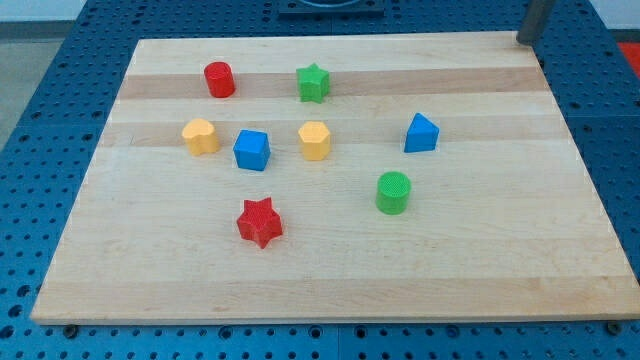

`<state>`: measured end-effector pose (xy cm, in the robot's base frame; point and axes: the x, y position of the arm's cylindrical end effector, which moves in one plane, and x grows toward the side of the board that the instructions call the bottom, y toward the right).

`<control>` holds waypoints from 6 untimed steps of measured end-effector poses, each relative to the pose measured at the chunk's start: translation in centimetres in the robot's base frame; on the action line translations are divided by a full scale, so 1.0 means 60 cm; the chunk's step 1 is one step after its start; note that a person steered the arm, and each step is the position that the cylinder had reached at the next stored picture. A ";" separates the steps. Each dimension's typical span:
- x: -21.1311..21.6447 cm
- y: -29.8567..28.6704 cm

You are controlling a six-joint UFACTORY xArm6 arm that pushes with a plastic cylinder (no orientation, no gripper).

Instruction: Move the arm to the top center of the board

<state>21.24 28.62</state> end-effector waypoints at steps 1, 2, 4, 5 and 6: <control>0.000 -0.039; 0.003 -0.085; 0.005 -0.178; 0.005 -0.241; 0.006 -0.308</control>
